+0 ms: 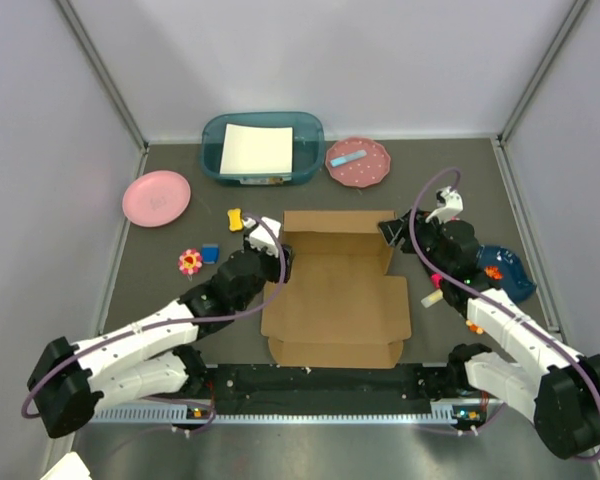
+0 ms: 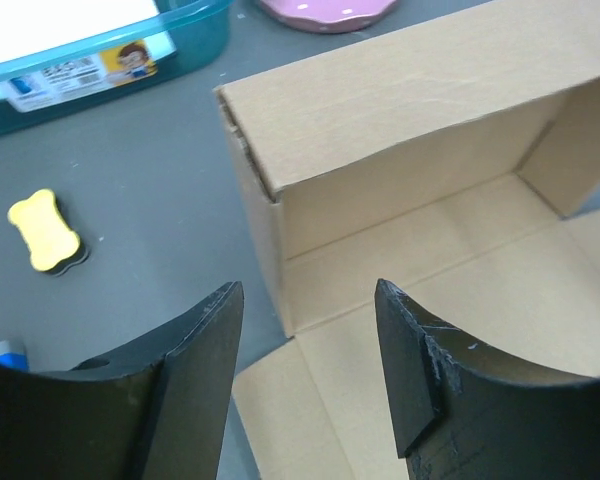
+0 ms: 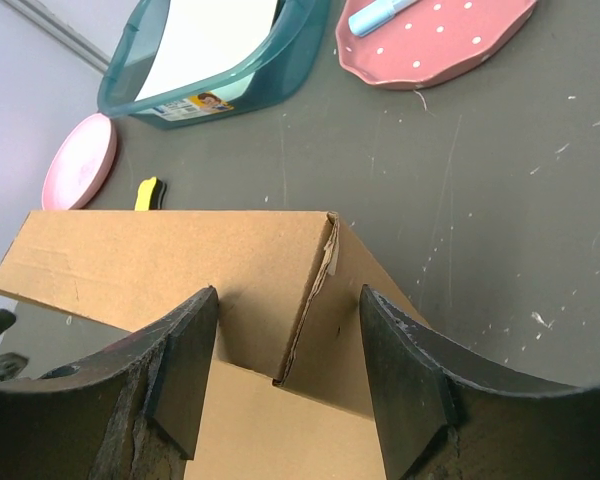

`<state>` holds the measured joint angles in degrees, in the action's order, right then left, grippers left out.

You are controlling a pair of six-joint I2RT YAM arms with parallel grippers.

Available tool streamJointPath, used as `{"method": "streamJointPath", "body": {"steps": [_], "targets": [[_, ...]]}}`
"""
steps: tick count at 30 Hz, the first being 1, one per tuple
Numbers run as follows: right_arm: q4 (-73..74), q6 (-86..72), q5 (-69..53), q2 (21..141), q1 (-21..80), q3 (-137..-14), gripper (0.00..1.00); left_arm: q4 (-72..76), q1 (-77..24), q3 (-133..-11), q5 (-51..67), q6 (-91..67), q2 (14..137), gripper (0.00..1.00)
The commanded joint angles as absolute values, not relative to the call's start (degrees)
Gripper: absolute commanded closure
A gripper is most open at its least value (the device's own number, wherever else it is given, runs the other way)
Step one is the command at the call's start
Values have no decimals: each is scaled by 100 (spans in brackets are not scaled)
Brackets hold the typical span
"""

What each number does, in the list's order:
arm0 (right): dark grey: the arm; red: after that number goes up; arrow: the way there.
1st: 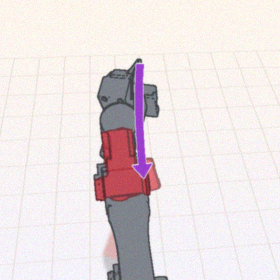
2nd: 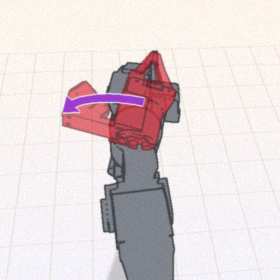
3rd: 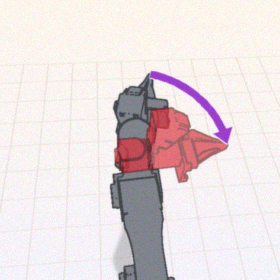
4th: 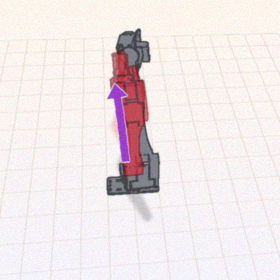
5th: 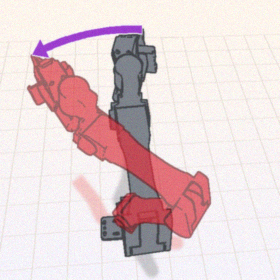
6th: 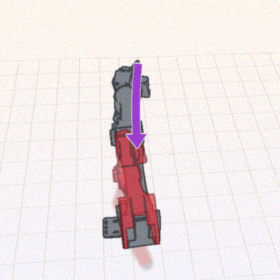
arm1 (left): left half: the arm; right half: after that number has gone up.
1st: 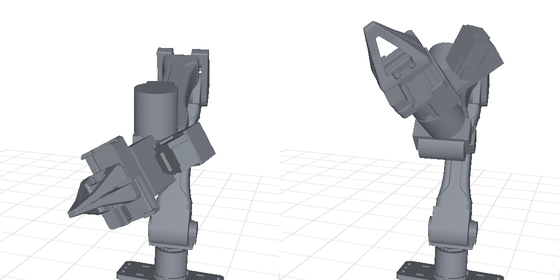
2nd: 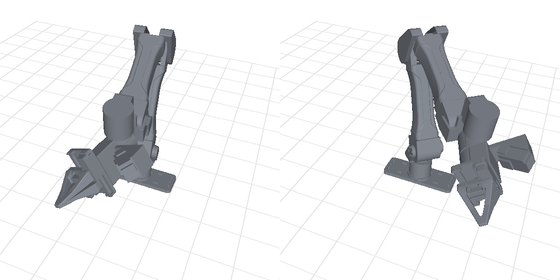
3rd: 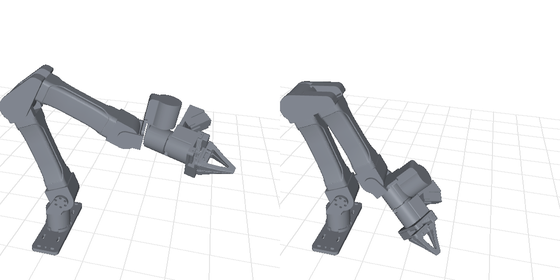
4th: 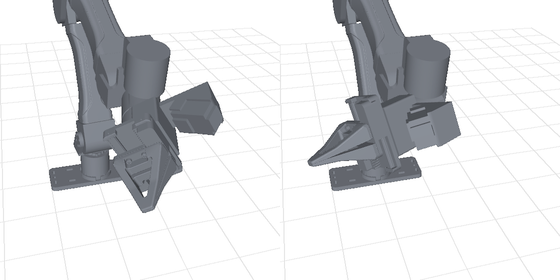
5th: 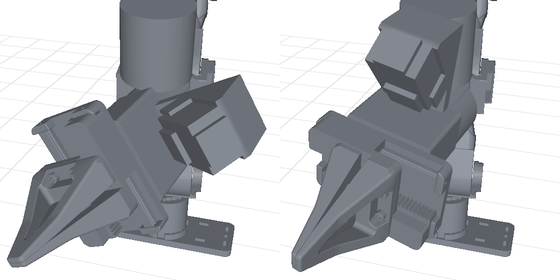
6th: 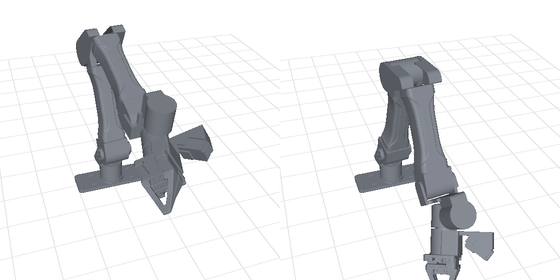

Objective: Fold the paper box

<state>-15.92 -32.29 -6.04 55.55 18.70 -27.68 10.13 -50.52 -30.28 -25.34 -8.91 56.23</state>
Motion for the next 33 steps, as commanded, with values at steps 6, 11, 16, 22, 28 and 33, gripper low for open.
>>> {"method": "streamJointPath", "body": {"steps": [6, 11, 16, 22, 28, 33], "targets": [[-1151, -2865, -343, 5607, 1837, -2628, 43, 596, -5080, -3402, -1222, -1020, 4431, 39], [-1082, -2865, -369, 5590, 1837, -2654, 42, 879, -4897, -3725, -1855, -1257, 4526, 18], [-897, -2821, -387, 5537, 1828, -2724, 42, 1220, -3317, -4069, 690, -3052, 5491, 22], [-747, -2786, -457, 5414, 1837, -2777, 42, 2232, -2338, -4025, 2107, -3823, 6450, 33], [-729, -2821, -545, 5353, 1828, -2716, 42, 3286, -2109, -3841, 2890, -4245, 6996, 36], [-747, -2830, -545, 5344, 1837, -2637, 42, 3217, -2109, -3780, 3023, -4166, 7181, 36]]}}
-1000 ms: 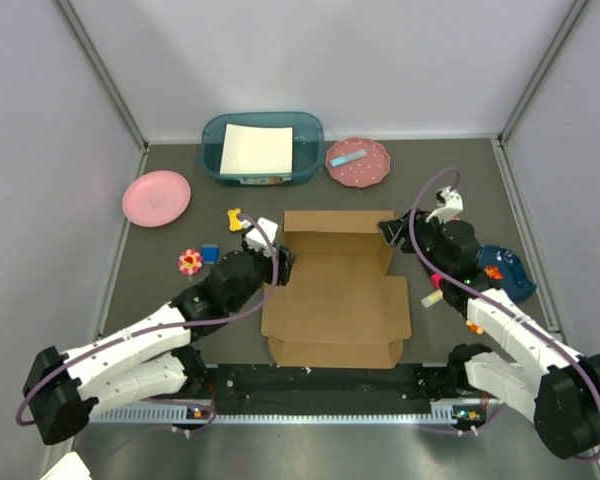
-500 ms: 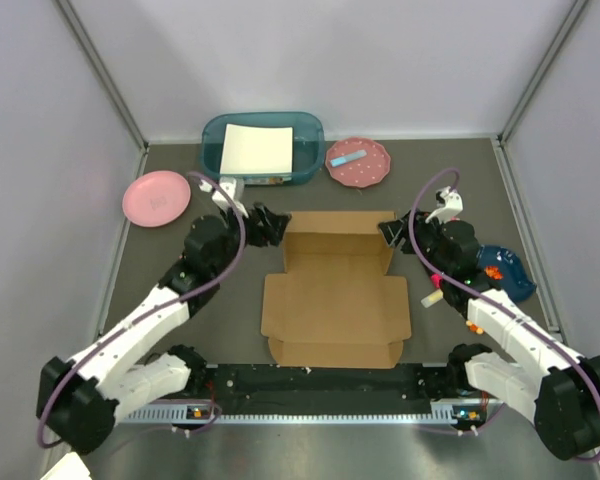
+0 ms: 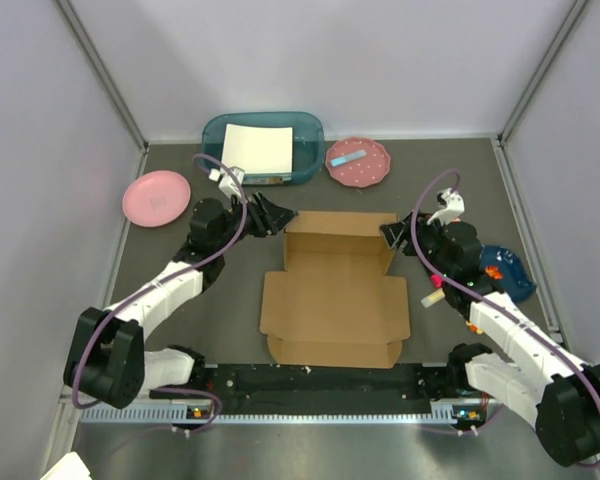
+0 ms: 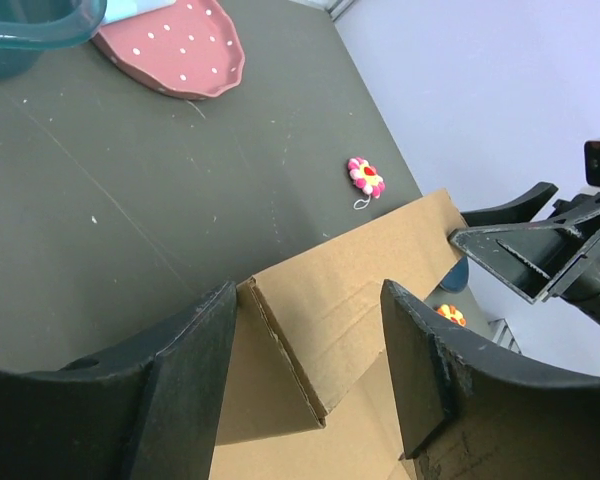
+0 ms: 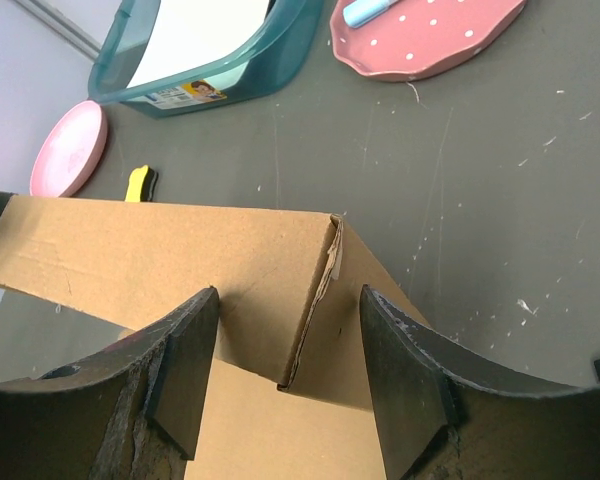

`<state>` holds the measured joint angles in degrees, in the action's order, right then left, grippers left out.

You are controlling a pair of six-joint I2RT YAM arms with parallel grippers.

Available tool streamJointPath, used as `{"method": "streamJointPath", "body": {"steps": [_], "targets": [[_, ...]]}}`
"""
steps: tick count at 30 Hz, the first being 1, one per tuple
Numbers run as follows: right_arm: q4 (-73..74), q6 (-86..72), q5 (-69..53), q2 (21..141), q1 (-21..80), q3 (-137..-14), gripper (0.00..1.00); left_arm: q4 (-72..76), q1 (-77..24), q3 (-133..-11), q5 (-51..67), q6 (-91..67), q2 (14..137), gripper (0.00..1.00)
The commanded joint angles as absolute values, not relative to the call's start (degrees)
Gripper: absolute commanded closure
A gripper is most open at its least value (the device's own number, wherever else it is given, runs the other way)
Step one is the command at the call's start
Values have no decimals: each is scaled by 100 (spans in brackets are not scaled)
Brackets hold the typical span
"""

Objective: Fold the paper box

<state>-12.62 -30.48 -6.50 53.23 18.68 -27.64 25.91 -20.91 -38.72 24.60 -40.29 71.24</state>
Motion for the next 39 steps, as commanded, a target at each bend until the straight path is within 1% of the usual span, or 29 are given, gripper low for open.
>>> {"method": "streamJointPath", "body": {"steps": [1, 7, 15, 21, 28, 33, 39], "targets": [[-747, -2821, -545, 5344, 1837, -2628, 42, 3208, -2109, -3692, 3023, -4105, 7189, 36], [-817, -2830, -554, 5396, 1837, -2575, 42, 2910, -2101, -3525, 3076, -3631, 7216, 36], [-826, -2821, -554, 5396, 1837, -2549, 43, 2804, -2101, -3384, 3023, -3638, 7330, 36], [-940, -2900, -519, 5335, 1837, -2321, 47, 2742, -2101, -3331, 3217, -3709, 7514, 41], [-1125, -3172, -448, 5080, 1837, -1785, 51, 3348, -2109, -2883, 3261, -3999, 7594, 49], [-1195, -3383, -457, 4992, 1837, -1530, 52, 3533, -2118, -2681, 3261, -4069, 7664, 53], [-1283, -3630, -431, 4966, 1837, -1169, 52, 3717, -2162, -2409, 3173, -4131, 7848, 55]]}}
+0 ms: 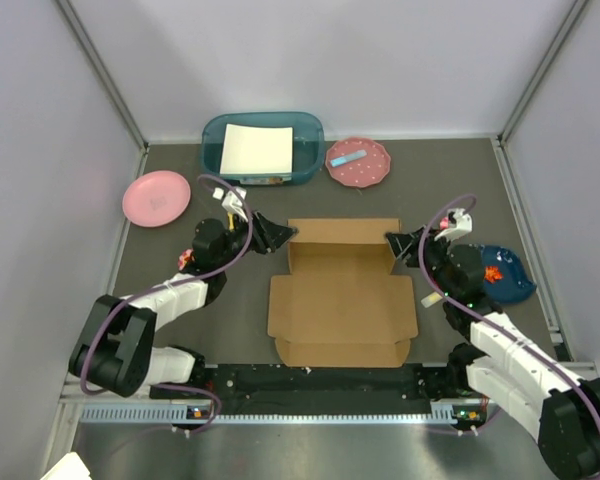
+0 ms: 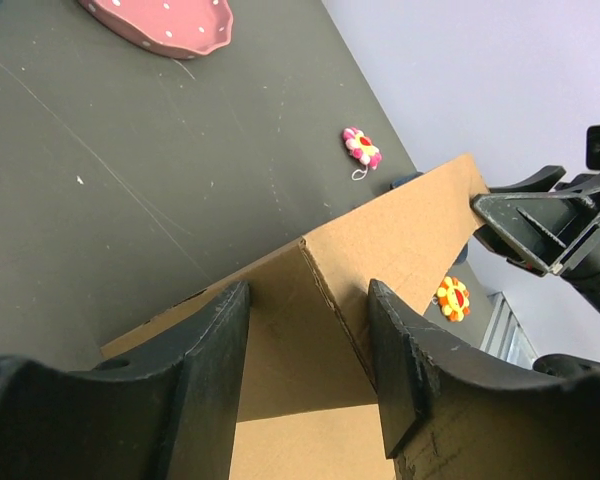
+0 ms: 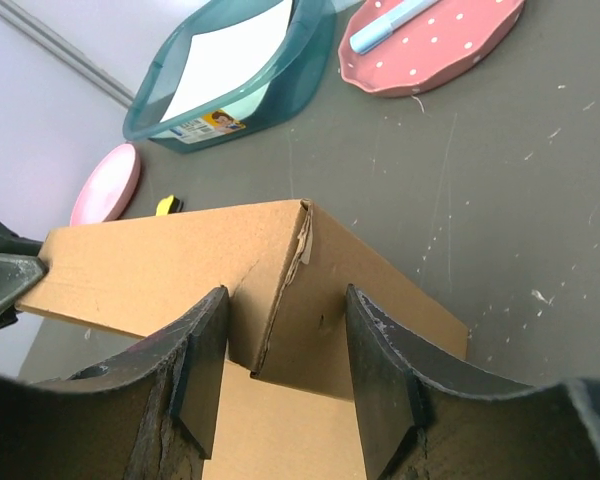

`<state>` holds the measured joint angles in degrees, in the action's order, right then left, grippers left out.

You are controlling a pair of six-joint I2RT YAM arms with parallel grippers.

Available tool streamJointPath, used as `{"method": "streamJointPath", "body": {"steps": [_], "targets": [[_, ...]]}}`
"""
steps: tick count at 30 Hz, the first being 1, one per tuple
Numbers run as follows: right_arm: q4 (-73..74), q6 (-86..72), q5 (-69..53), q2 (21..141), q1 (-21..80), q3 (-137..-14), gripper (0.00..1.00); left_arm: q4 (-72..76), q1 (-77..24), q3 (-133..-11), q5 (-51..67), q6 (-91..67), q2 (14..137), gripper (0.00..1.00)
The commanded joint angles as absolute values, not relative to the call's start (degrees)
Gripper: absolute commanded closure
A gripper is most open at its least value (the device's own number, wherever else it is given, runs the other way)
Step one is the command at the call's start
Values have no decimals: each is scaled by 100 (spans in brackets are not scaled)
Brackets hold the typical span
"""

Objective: Fold the paper box

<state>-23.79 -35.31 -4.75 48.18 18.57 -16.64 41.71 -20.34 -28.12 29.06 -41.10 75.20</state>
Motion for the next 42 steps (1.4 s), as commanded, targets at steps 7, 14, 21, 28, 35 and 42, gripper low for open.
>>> {"method": "streamJointPath", "body": {"steps": [7, 14, 21, 28, 35, 42], "targets": [[-1090, -3849, -378, 4983, 1837, -1169, 53, 3814, -2171, -2250, 3085, -4096, 8042, 56], [-352, -4289, -184, 4632, 1837, -1222, 53, 3411, -2171, -2250, 2953, -3797, 7937, 56], [-193, -4228, -255, 3939, 1837, -1414, 36, 3428, -2180, -2215, 2909, -3841, 7893, 56], [123, -3956, -185, 4086, 1837, -2469, 29, 3173, -2180, -2364, 2786, -3806, 7735, 55], [-367, -3735, -685, 4429, 1688, -2786, 30, 3085, -2180, -2470, 2760, -3867, 7708, 53], [-975, -3876, -1195, 4693, 1424, -2233, 40, 3050, -2180, -2689, 2900, -4043, 7638, 44]]}}
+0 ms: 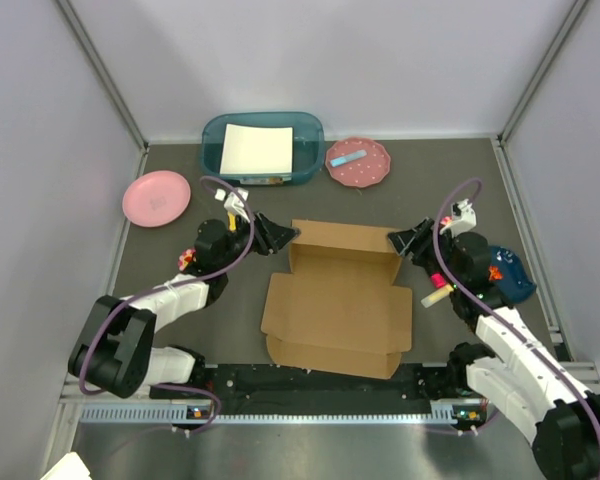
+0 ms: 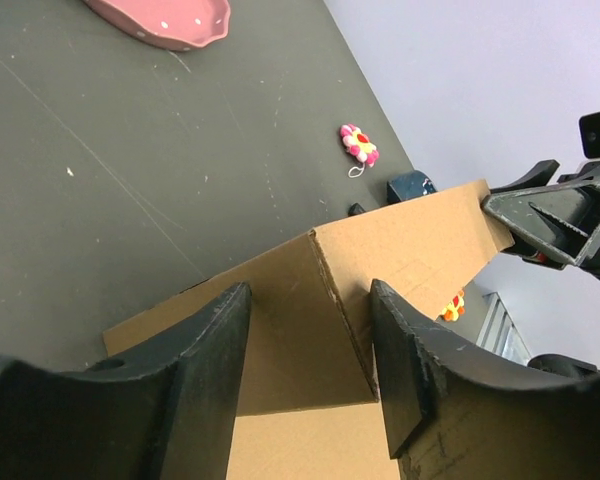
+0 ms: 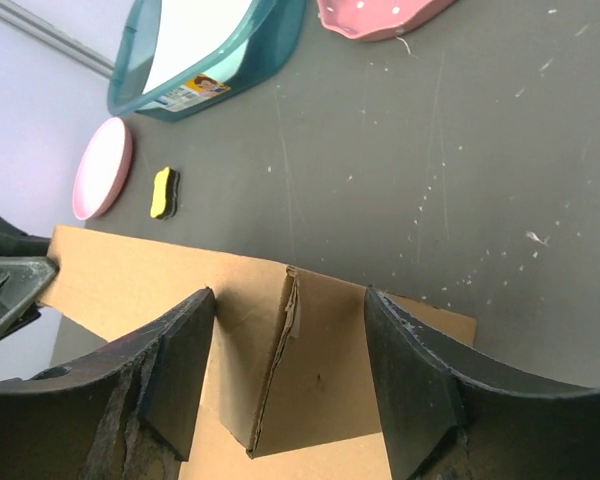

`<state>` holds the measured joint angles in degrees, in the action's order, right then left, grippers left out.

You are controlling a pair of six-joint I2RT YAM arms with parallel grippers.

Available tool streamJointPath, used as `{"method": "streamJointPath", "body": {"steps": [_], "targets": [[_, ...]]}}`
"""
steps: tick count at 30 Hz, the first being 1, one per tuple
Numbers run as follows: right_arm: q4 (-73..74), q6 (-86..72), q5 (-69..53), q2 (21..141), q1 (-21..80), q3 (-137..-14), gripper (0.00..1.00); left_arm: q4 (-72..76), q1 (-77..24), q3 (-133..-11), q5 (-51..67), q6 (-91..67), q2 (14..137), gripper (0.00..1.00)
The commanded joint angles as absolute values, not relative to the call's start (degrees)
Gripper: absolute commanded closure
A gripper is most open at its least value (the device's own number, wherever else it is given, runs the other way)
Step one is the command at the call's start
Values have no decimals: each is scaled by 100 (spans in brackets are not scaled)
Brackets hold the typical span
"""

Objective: Fold the paper box

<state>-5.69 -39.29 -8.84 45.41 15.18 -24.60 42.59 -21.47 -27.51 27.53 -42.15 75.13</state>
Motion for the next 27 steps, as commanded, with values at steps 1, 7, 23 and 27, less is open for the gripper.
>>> {"method": "streamJointPath", "body": {"steps": [1, 7, 23, 27], "targets": [[-993, -3867, -1178, 4702, 1415, -2180, 40, 3059, -2171, -2724, 2926, -4078, 7629, 43], [-1046, -3815, -1160, 4720, 1406, -1925, 42, 3234, -2180, -2777, 3146, -4219, 7559, 39], [-967, -3911, -993, 4439, 1406, -1099, 46, 3761, -2180, -2030, 2856, -4140, 8130, 70], [-765, -3841, -984, 4246, 1406, -1221, 45, 3744, -2171, -2030, 2865, -4201, 8007, 68]]}}
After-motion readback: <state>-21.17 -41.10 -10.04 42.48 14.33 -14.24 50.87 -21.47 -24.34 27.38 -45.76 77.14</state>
